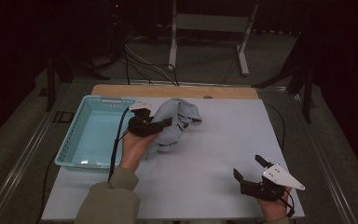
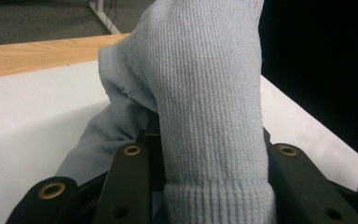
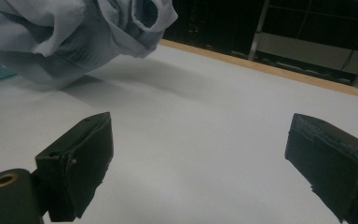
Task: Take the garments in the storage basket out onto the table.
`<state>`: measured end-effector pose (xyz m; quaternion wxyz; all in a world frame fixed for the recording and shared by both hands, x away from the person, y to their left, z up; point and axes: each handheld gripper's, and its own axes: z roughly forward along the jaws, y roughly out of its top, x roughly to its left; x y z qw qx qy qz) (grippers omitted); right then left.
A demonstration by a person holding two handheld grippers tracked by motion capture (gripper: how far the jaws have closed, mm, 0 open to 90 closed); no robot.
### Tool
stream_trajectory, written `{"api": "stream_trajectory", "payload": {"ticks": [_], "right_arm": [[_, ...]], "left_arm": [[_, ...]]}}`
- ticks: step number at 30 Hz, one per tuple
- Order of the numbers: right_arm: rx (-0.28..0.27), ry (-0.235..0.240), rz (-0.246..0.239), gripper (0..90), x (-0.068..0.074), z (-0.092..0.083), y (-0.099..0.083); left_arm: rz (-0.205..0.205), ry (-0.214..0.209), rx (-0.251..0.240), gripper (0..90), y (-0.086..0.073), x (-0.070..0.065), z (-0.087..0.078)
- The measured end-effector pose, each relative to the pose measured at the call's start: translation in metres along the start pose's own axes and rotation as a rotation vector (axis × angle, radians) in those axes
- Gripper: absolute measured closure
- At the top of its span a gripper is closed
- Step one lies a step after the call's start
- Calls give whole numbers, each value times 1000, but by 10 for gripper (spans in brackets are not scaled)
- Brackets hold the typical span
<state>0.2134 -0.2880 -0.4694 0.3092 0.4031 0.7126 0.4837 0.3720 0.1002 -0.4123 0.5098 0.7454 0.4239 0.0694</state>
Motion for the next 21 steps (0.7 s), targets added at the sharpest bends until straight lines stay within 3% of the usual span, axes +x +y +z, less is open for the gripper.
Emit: {"api": "stream_trajectory", "payload": {"ticks": [21], "right_arm": [[2,1,0,76,0,1,0]], "left_arm": [[0,-10,18,648,-8,-8,19]]}}
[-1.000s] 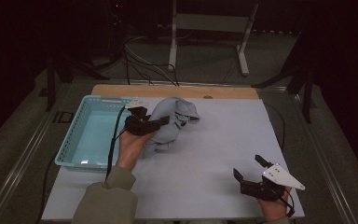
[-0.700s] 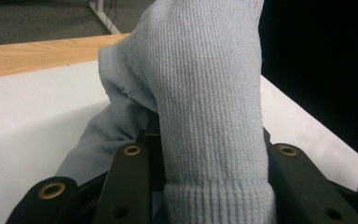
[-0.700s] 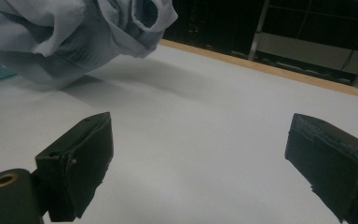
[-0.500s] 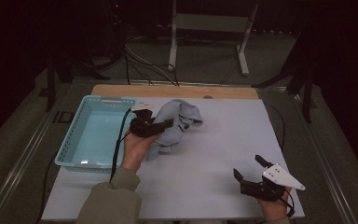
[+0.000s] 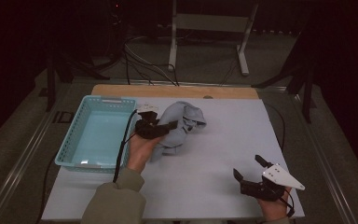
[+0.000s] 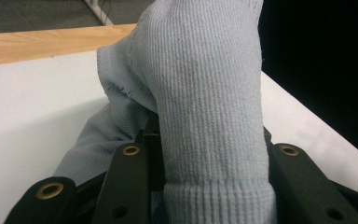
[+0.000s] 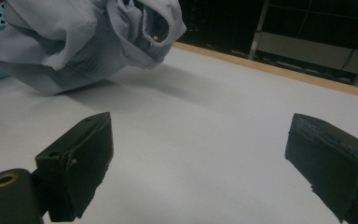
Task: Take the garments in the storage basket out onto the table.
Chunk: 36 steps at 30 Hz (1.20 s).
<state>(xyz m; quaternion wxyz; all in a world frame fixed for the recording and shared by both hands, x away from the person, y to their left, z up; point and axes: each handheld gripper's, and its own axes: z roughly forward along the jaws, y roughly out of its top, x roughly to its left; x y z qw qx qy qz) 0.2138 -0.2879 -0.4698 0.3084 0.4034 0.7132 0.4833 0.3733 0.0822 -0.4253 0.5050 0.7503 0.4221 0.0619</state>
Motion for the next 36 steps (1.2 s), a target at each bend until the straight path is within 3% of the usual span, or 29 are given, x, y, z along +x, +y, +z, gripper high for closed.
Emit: {"api": "stream_trajectory", "payload": {"ticks": [7,19,22,26,27,28,30,36], "right_arm": [[1,0,-1,77,0,0,0],[4,0,-1,77,0,0,0],[4,-1,0,77,0,0,0],[3,-2,0,76,0,0,0],[3,-2,0,76,0,0,0],[3,-2,0,76,-1,0,0],[3,-3,0,76,-1,0,0],[3,-3,-1,76,0,0,0]], "left_arm": [[22,1,15,640,-3,-2,8],[24,5,30,592,-8,-2,20],[26,-1,34,519,-9,-2,23],[28,26,29,336,-9,-5,24],[26,46,17,336,-8,-6,23],[26,51,-4,251,-7,-6,20],[33,48,-21,184,-5,-6,16],[52,68,-37,59,-3,-6,7]]}}
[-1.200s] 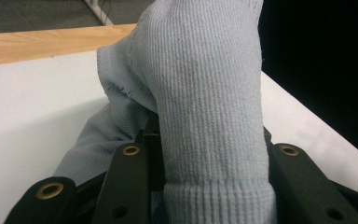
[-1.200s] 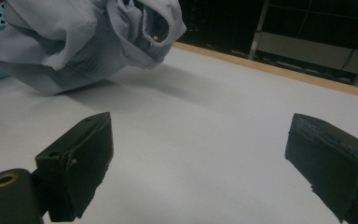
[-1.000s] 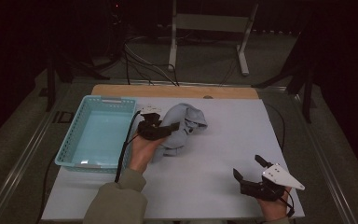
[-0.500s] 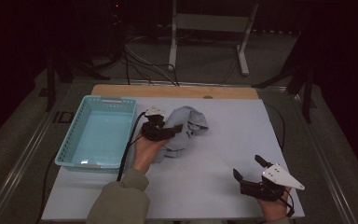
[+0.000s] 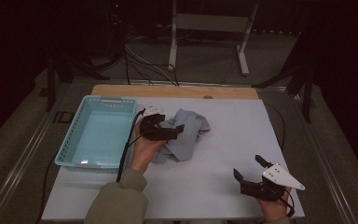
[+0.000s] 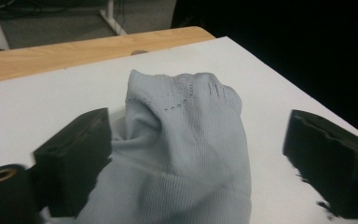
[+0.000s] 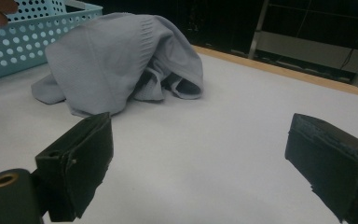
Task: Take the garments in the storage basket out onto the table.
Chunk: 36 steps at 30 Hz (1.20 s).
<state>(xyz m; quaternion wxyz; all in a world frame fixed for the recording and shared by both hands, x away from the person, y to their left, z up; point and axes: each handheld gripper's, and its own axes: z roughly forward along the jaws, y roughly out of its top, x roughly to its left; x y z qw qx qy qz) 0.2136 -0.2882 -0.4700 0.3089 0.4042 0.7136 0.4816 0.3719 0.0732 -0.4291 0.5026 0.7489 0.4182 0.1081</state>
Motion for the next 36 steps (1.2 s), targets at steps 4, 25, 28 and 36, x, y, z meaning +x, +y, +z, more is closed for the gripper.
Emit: {"api": "stream_trajectory", "payload": {"ticks": [4,25,28,36], "right_arm": [[0,0,0,76,0,0,0],[-2,0,0,76,0,0,0],[-3,-1,0,76,0,0,0],[-4,3,0,76,0,0,0]], "left_arm": [[-1,7,-13,21,1,1,-4],[1,70,-91,4,8,19,-45],[8,82,-93,4,8,22,-52],[32,139,-99,4,-3,34,-78]]}}
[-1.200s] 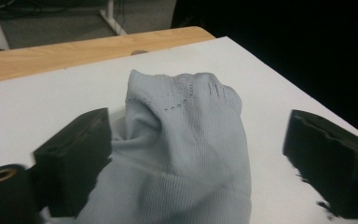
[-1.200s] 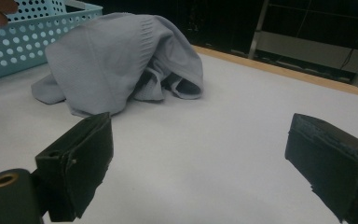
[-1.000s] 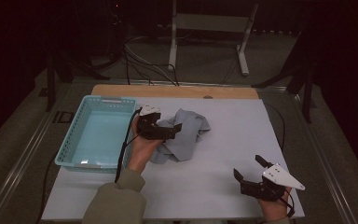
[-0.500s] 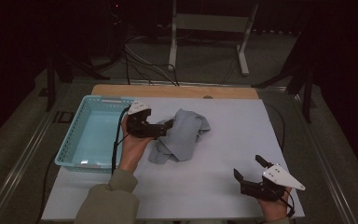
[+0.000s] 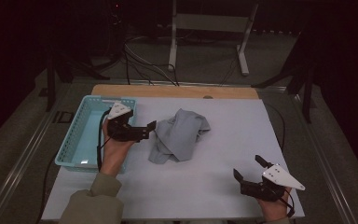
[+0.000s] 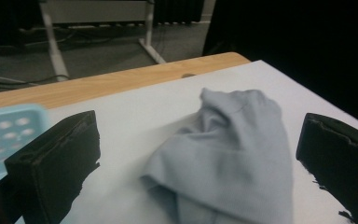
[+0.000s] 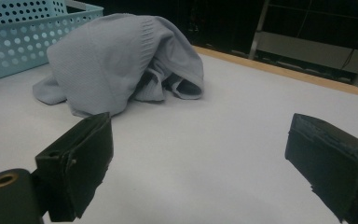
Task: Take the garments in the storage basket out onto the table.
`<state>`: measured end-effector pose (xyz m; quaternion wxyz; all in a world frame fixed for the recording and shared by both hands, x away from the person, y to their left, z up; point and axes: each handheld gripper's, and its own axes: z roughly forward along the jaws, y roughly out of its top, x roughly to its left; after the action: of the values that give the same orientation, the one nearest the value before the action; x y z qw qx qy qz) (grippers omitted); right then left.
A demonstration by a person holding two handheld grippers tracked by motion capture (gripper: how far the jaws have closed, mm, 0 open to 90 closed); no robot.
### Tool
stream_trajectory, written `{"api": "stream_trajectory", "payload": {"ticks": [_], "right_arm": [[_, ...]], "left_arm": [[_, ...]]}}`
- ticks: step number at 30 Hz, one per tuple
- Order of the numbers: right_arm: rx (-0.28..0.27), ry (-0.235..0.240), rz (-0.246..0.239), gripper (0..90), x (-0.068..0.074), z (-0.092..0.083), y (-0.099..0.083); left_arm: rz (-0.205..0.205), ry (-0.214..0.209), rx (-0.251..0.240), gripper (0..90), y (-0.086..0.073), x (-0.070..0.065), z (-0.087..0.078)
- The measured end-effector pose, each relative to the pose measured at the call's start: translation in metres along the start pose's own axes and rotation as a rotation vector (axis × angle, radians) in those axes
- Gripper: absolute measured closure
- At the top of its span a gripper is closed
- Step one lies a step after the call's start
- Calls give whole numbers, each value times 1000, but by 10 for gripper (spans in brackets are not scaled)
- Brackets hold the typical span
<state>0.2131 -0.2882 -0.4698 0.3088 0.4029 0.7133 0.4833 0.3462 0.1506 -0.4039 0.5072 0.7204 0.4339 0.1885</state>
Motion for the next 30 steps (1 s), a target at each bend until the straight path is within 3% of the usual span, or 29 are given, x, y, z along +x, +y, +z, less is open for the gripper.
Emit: {"api": "stream_trajectory", "payload": {"ticks": [2,4,13,20,30], "right_arm": [[0,0,0,76,0,0,0],[1,2,3,76,0,0,0],[-1,7,1,76,1,0,0],[-1,8,2,76,1,0,0],[-8,20,15,76,0,0,0]], "left_arm": [[-1,5,-6,4,-2,3,-4],[-1,21,-21,4,-6,10,-19],[20,48,-39,5,-18,20,-50],[9,59,-58,5,-29,25,-65],[-14,78,-70,5,-56,34,-85]]}}
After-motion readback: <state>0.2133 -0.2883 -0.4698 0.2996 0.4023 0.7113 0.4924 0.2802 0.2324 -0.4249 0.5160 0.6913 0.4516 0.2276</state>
